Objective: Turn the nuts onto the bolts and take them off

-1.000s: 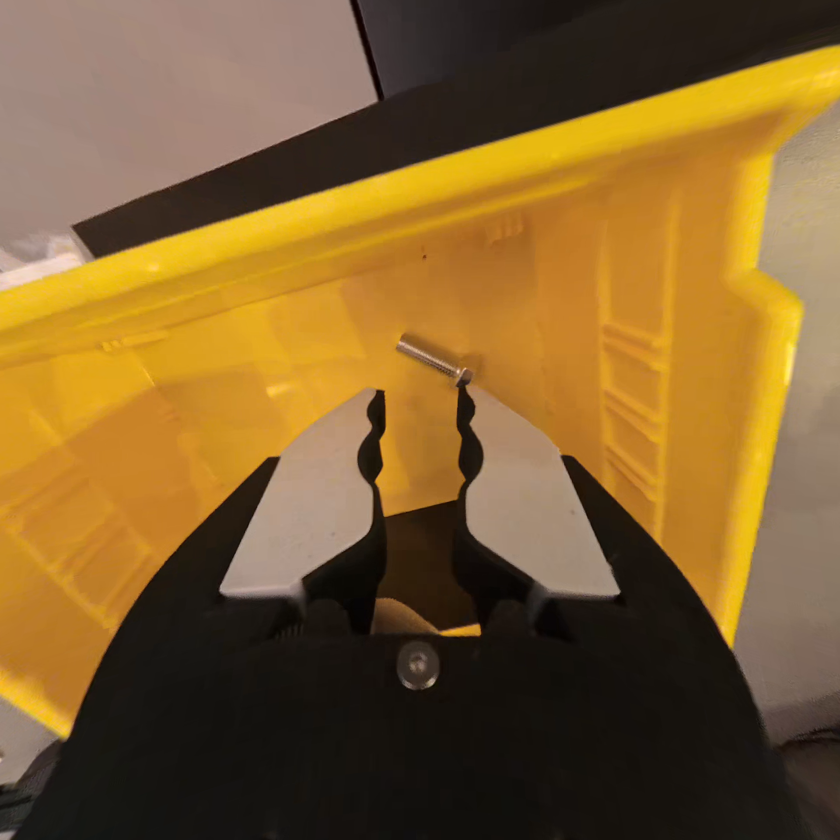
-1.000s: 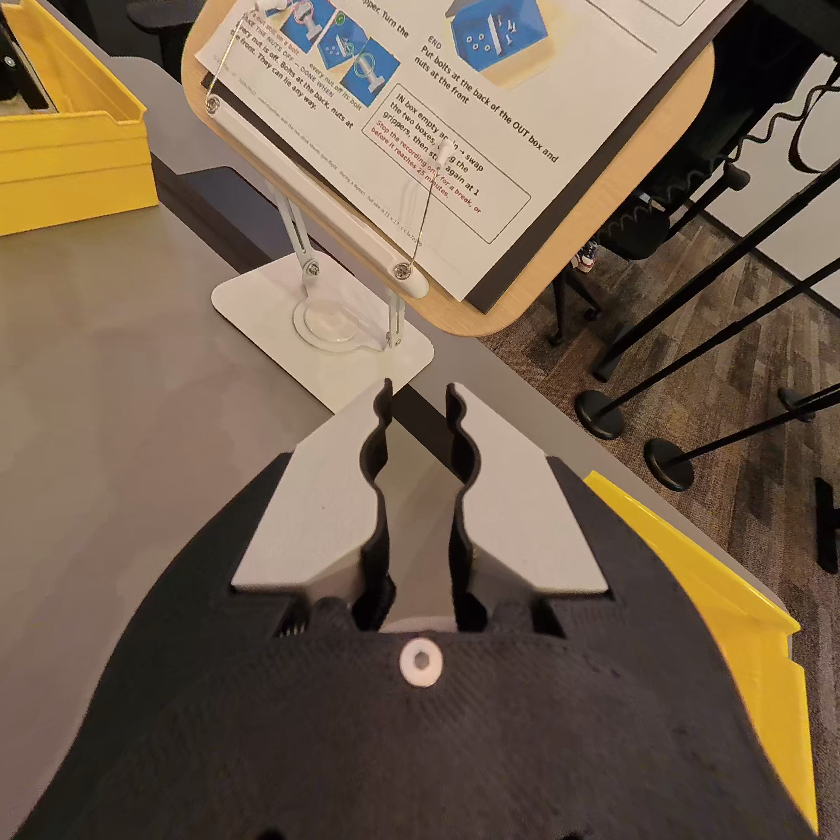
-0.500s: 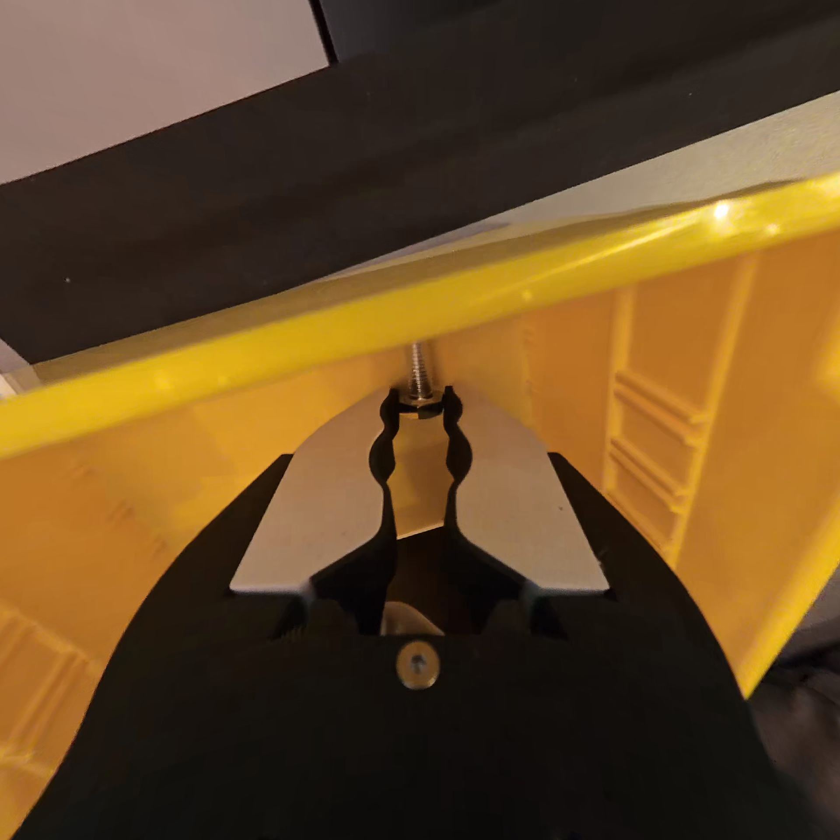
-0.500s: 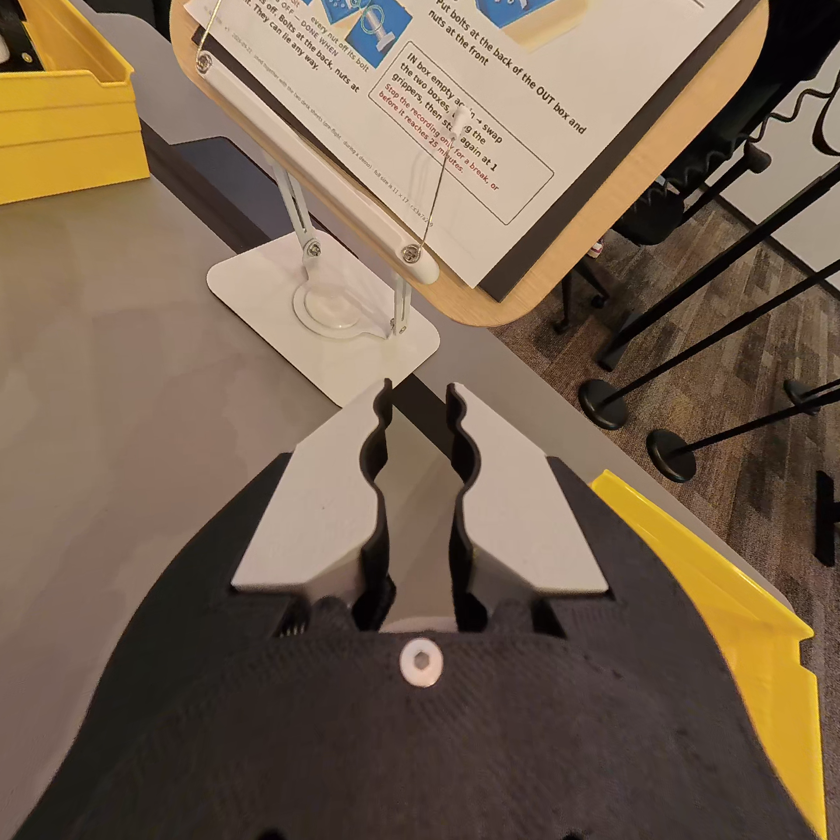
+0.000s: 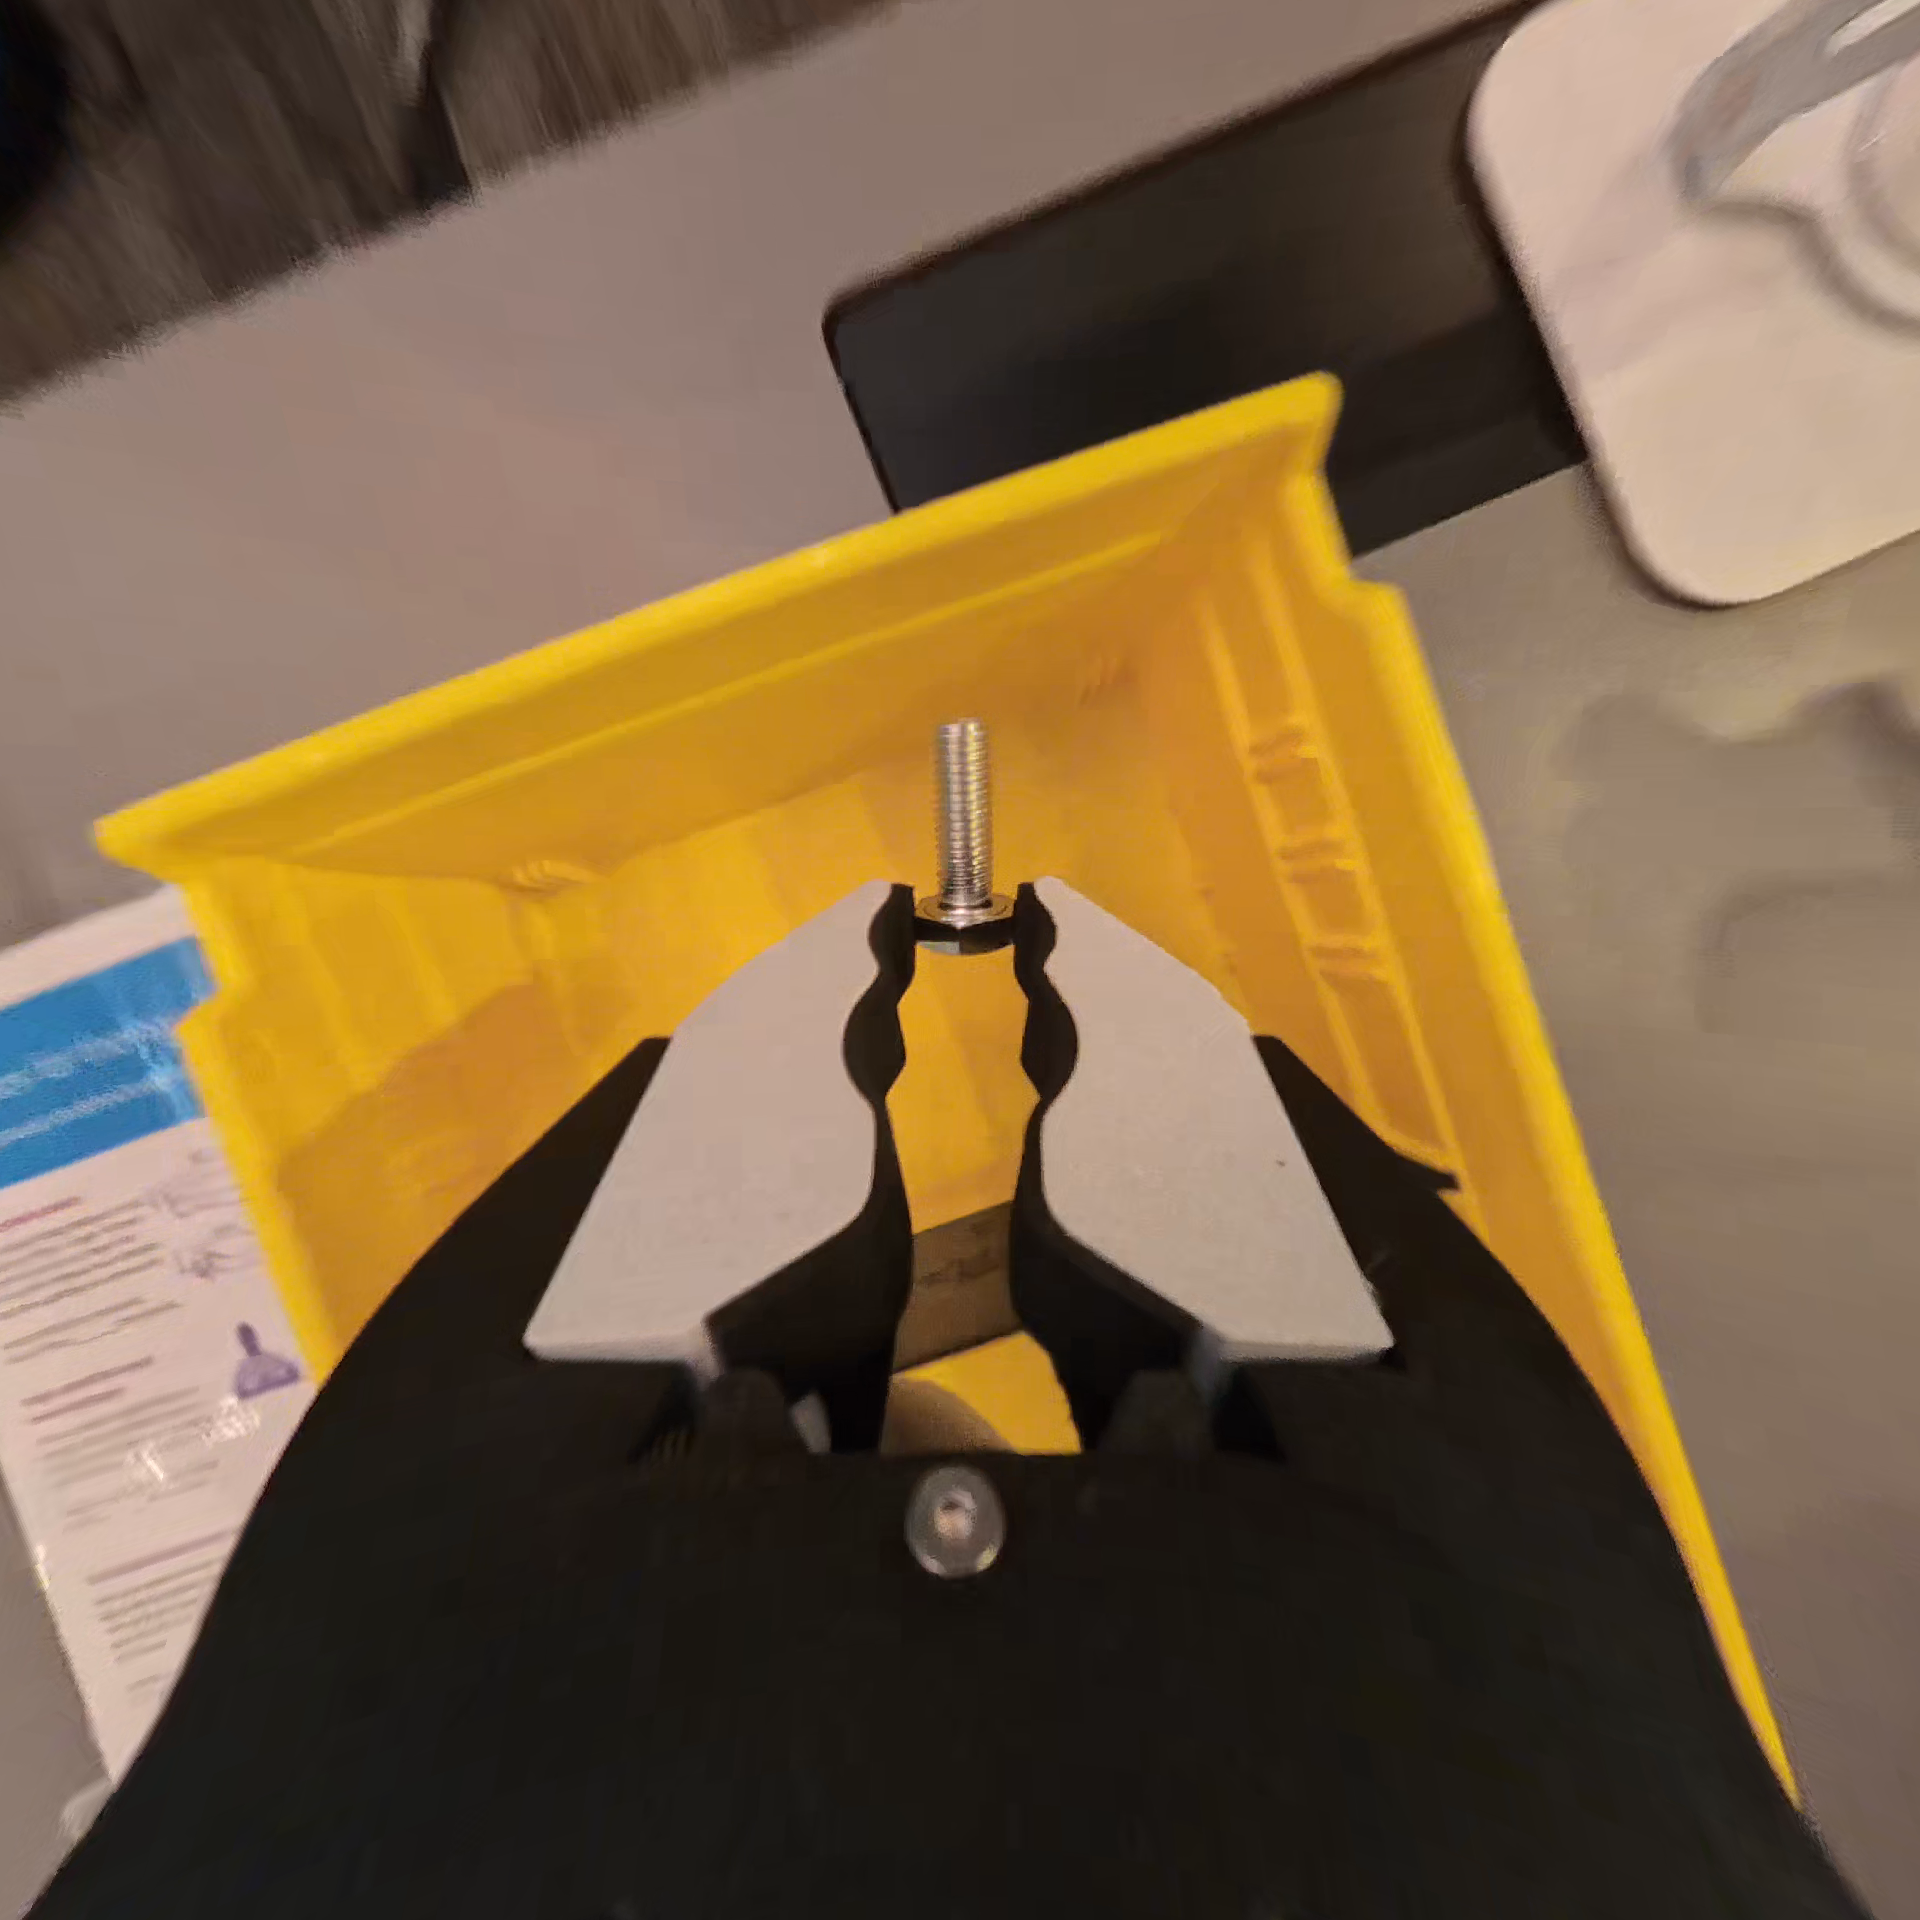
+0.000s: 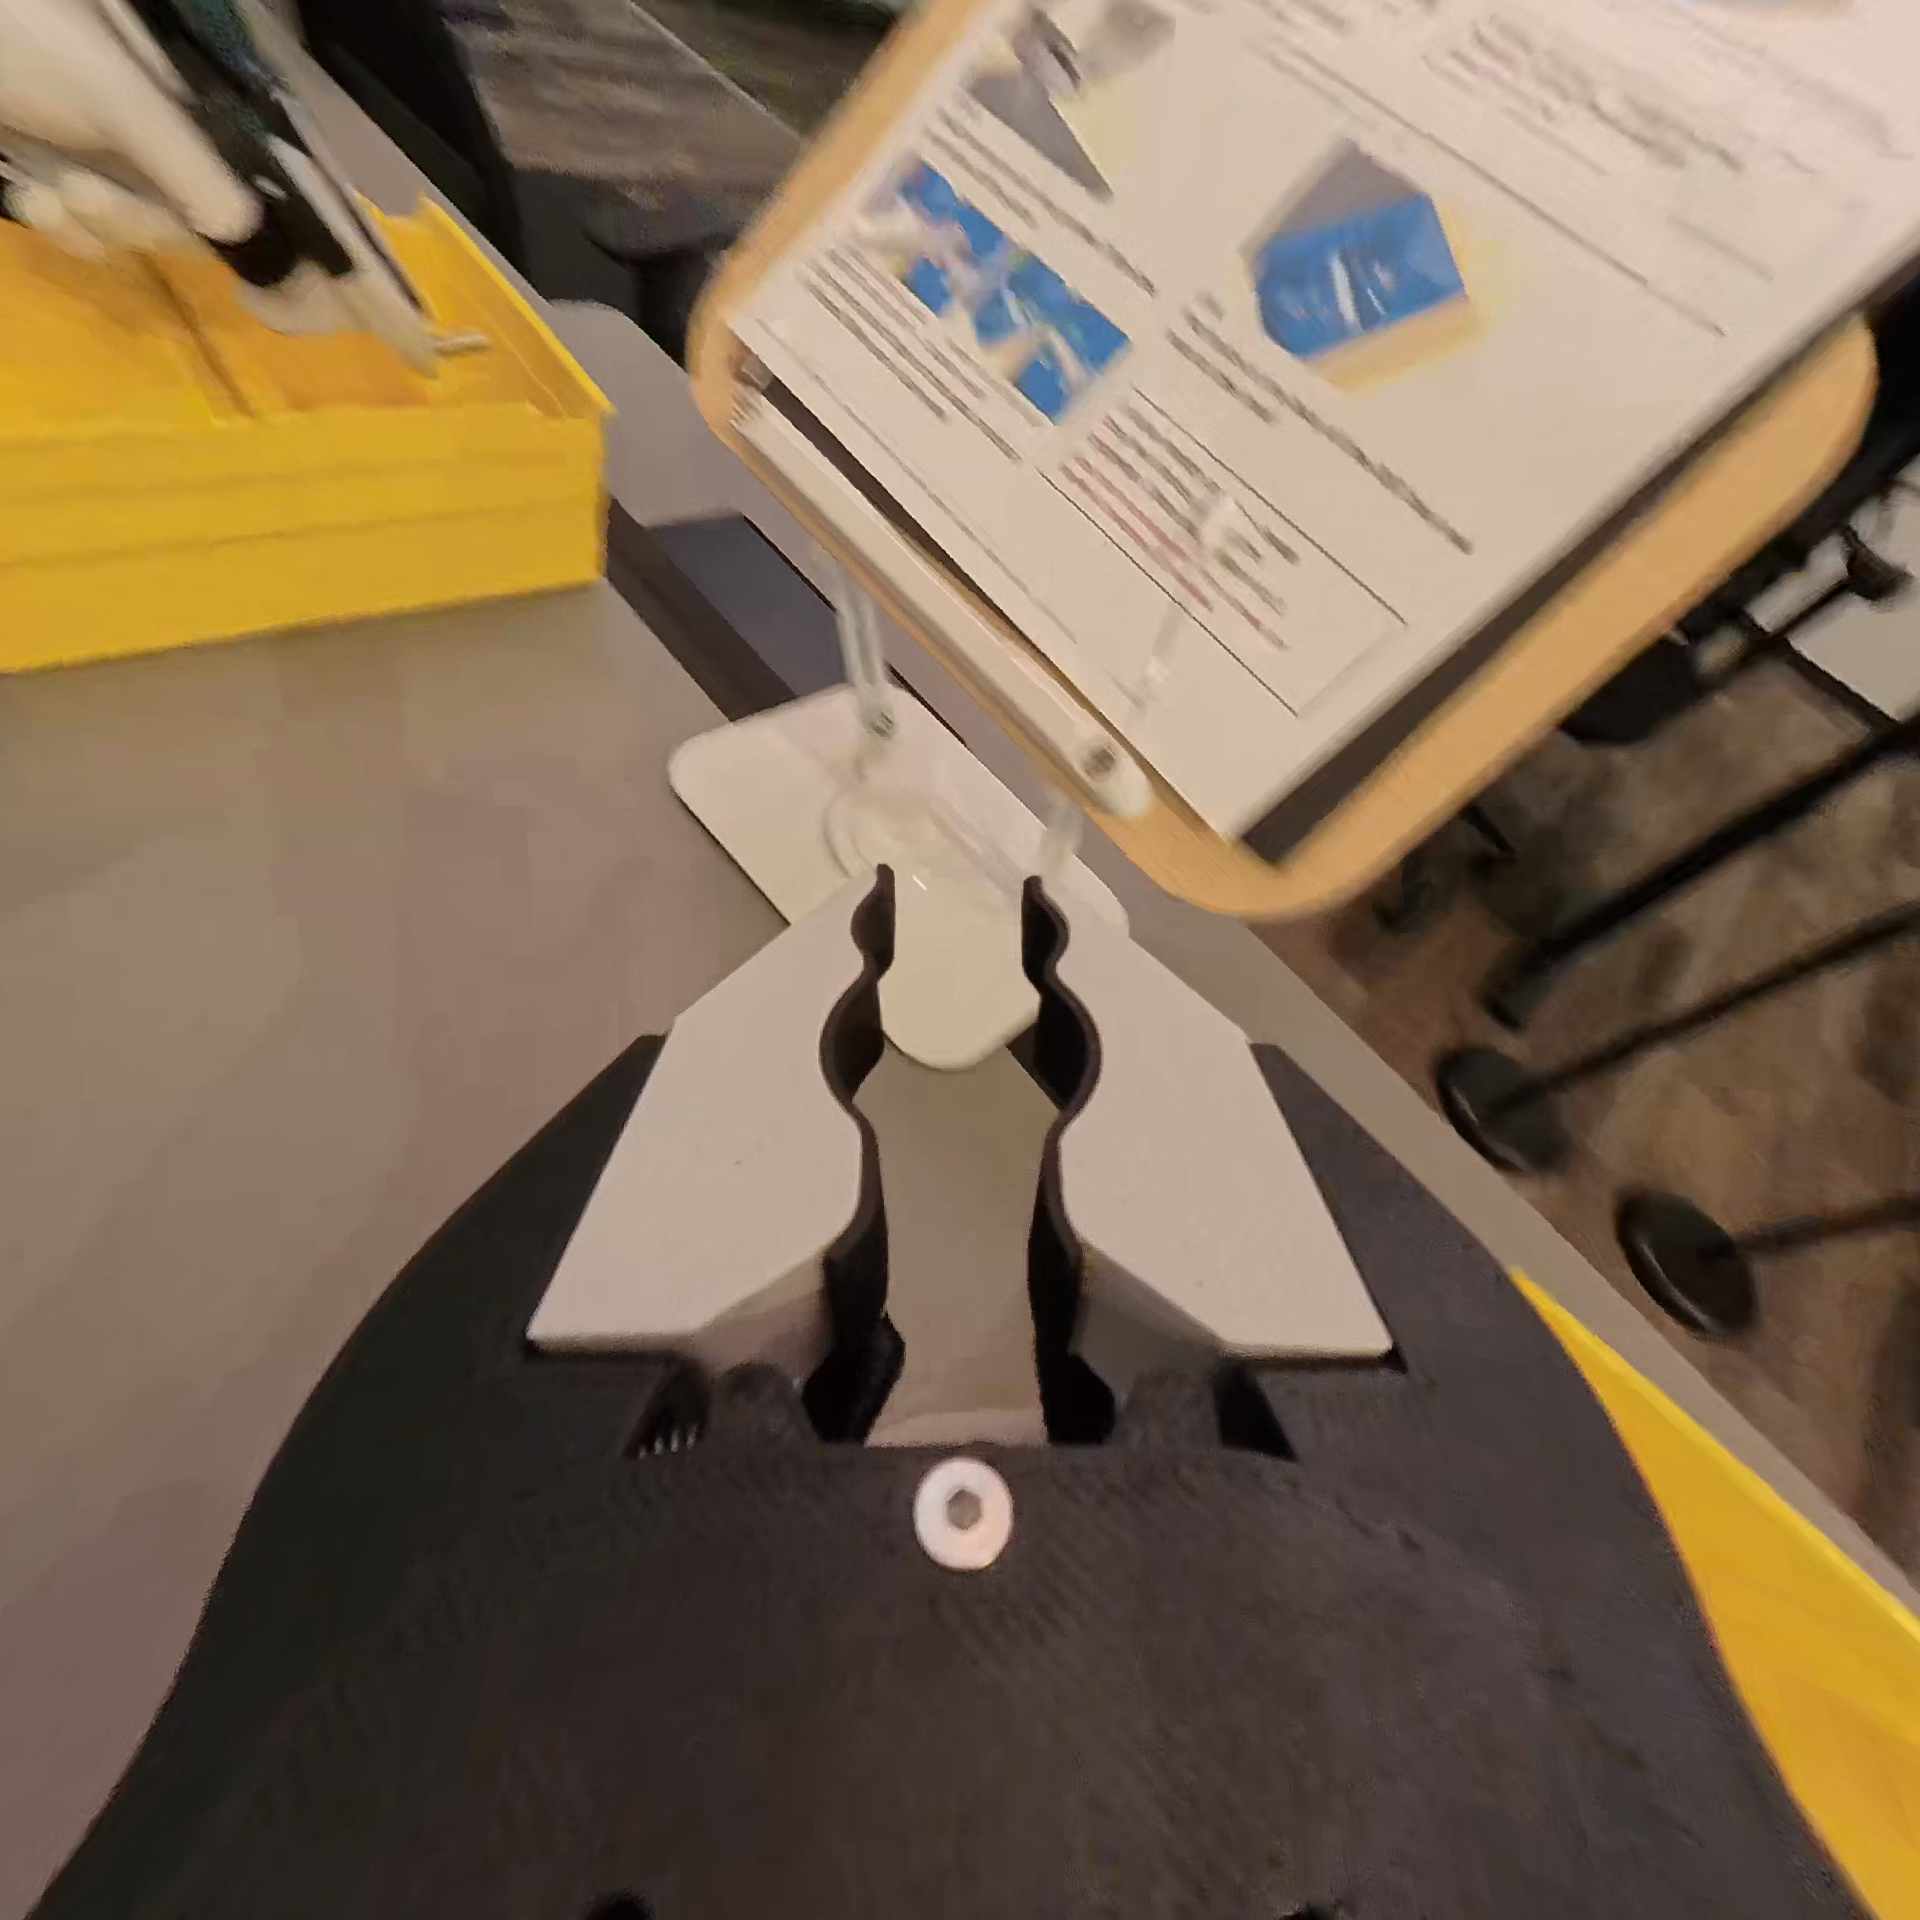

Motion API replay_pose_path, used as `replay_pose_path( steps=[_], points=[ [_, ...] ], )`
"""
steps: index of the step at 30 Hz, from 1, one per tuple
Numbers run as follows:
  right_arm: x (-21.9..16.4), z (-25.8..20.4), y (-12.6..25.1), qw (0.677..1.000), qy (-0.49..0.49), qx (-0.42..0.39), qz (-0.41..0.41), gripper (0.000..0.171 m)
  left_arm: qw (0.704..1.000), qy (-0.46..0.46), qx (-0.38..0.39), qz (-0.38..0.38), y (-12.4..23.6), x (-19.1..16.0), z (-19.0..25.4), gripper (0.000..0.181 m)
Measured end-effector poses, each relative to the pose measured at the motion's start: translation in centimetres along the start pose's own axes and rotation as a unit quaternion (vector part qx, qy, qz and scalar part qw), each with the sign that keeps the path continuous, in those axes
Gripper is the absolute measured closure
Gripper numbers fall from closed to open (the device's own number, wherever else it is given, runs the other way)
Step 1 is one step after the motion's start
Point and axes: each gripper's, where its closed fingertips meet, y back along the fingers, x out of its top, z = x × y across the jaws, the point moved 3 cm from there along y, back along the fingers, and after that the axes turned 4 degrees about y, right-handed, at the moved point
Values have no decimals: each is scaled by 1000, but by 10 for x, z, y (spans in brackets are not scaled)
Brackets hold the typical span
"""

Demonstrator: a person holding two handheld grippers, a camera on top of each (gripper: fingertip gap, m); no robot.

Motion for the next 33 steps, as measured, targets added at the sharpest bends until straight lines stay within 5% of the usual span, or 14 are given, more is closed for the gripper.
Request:
replay_pose_path(
  steps=[1,8,13,19,23,33],
  points=[
    [10,-11,-3,999,1,24,24,149,999,-8,-2,34,14,2,6,163],
    [83,-104,-39,953,-73,205,212,142,951,-104,-25,289,102,1,116,163],
    [93,-157,-75,929,-113,247,253,135,911,-141,-60,382,117,-20,216,163],
    [91,-180,-84,907,-149,292,263,141,899,-149,-71,405,108,-37,264,163],
    [85,-186,-88,909,-138,307,245,164,895,-136,-74,418,106,-37,267,163],
    [89,-185,-82,909,-125,302,259,164,892,-148,-69,421,107,-37,275,163]
  ],
)
